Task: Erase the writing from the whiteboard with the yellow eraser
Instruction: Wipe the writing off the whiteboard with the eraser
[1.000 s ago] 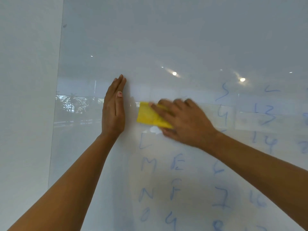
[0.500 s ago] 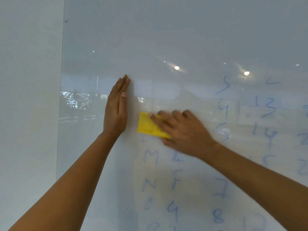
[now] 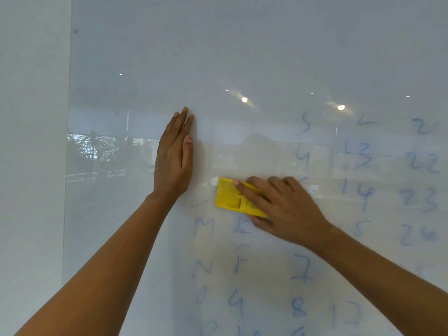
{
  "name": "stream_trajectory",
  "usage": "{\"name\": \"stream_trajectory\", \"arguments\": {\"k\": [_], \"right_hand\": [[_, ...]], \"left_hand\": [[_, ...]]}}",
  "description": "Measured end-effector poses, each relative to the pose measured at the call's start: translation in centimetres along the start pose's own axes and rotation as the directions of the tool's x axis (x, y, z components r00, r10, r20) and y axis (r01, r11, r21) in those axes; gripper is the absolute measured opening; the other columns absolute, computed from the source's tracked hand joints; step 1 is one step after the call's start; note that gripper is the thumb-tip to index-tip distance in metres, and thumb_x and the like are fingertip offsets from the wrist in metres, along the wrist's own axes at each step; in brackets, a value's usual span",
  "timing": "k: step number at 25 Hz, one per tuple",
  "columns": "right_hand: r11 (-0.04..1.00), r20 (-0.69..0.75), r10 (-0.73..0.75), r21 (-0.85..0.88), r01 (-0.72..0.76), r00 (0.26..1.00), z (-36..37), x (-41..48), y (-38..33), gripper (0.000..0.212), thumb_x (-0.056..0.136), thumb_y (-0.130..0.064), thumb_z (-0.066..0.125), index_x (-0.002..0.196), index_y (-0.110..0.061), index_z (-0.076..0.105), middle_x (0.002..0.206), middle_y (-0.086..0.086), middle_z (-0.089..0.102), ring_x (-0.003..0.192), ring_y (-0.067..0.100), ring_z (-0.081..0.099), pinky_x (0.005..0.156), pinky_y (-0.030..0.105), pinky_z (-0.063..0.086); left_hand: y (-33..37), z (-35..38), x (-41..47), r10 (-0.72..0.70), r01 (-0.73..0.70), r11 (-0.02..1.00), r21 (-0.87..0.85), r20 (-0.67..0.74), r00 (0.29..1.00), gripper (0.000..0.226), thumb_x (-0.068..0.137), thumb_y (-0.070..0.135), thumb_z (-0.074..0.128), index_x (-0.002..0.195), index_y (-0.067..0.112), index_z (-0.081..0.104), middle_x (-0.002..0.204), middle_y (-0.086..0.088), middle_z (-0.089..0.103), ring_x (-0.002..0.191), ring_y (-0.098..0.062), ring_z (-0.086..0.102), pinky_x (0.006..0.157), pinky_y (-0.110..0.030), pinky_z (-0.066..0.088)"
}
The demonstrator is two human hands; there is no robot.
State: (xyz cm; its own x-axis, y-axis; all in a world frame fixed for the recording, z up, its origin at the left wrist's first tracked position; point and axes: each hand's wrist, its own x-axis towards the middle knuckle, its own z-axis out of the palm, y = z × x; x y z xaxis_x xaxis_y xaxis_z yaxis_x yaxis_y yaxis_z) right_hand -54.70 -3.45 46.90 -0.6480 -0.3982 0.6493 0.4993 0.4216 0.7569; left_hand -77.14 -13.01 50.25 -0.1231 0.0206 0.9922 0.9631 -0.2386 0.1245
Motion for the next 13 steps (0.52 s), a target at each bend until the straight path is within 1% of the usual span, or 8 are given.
{"name": "stream_trajectory", "arguments": {"k": [2,4,5,6,7,9,11,13], "right_hand": [[0.963,-0.074,0.269,-0.009,-0.271,0.960,-0.2,-0.1,4.4,0.058,0.081,-0.040,0.047,0.133,-0.012,0.044,0.121,0.017,0.061,0.080,0.035,0.061,0.065,0.037,0.048],[0.763,-0.156,0.635,-0.026,-0.646,0.757,-1.0,1.7,9.1,0.059,0.087,-0.040,0.046,0.137,-0.011,0.040,0.126,0.021,0.053,0.090,0.039,0.055,0.070,0.042,0.043],[0.657,-0.186,0.735,-0.042,-0.753,0.652,-1.2,2.5,10.5,0.060,0.089,-0.041,0.046,0.141,-0.012,0.037,0.129,0.019,0.050,0.095,0.038,0.052,0.074,0.043,0.041],[0.590,-0.197,0.784,-0.056,-0.805,0.589,-1.1,3.1,10.8,0.060,0.090,-0.041,0.045,0.142,-0.013,0.035,0.130,0.018,0.048,0.098,0.037,0.050,0.076,0.043,0.039],[0.597,-0.193,0.779,-0.059,-0.800,0.596,-0.9,3.3,10.3,0.061,0.090,-0.040,0.046,0.143,-0.013,0.035,0.131,0.018,0.048,0.099,0.037,0.050,0.076,0.043,0.039],[0.770,-0.136,0.630,-0.023,-0.638,0.764,-0.8,2.1,7.2,0.060,0.088,-0.038,0.048,0.141,-0.011,0.039,0.128,0.020,0.052,0.094,0.038,0.053,0.073,0.041,0.042],[0.929,-0.081,0.368,-0.018,-0.371,0.926,-0.7,-1.2,4.1,0.059,0.086,-0.039,0.048,0.137,-0.010,0.045,0.123,0.018,0.058,0.083,0.035,0.057,0.069,0.037,0.043],[0.980,-0.022,0.194,-0.031,-0.195,0.981,-1.2,-4.0,4.1,0.055,0.087,-0.039,0.047,0.135,-0.011,0.048,0.119,0.015,0.061,0.079,0.032,0.058,0.066,0.035,0.043]], "left_hand": [[0.7,0.5,0.7,0.029,-0.029,0.999,0.028,0.021,0.999,0.046,0.100,0.016,0.025,0.143,0.009,0.037,0.154,-0.002,0.030,0.143,-0.009,0.020,0.117,-0.014,0.011],[1.6,1.1,1.3,0.056,-0.058,0.997,0.054,0.038,0.998,0.046,0.100,0.017,0.026,0.144,0.009,0.036,0.154,-0.002,0.031,0.143,-0.009,0.020,0.117,-0.015,0.011],[2.0,1.5,1.6,0.065,-0.067,0.996,0.061,0.044,0.997,0.046,0.100,0.017,0.026,0.144,0.009,0.036,0.154,-0.002,0.031,0.143,-0.010,0.021,0.117,-0.016,0.012],[2.5,1.8,1.8,0.068,-0.071,0.996,0.063,0.047,0.997,0.046,0.100,0.018,0.026,0.144,0.009,0.036,0.154,-0.003,0.031,0.144,-0.011,0.021,0.117,-0.017,0.012],[3.1,2.3,2.0,0.068,-0.070,0.996,0.058,0.046,0.997,0.046,0.100,0.018,0.026,0.144,0.009,0.036,0.154,-0.003,0.031,0.144,-0.012,0.021,0.117,-0.018,0.012],[4.1,3.1,2.2,0.070,-0.071,0.996,0.048,0.035,0.997,0.046,0.099,0.018,0.027,0.143,0.008,0.036,0.154,-0.004,0.032,0.144,-0.014,0.022,0.117,-0.020,0.013],[5.1,3.9,2.3,0.087,-0.089,0.995,0.048,0.026,0.996,0.046,0.099,0.017,0.028,0.143,0.006,0.037,0.153,-0.007,0.033,0.144,-0.017,0.024,0.118,-0.024,0.016],[5.8,4.6,2.3,0.099,-0.100,0.994,0.051,0.020,0.995,0.046,0.099,0.016,0.028,0.142,0.005,0.038,0.152,-0.008,0.034,0.144,-0.019,0.024,0.118,-0.028,0.017]]}}
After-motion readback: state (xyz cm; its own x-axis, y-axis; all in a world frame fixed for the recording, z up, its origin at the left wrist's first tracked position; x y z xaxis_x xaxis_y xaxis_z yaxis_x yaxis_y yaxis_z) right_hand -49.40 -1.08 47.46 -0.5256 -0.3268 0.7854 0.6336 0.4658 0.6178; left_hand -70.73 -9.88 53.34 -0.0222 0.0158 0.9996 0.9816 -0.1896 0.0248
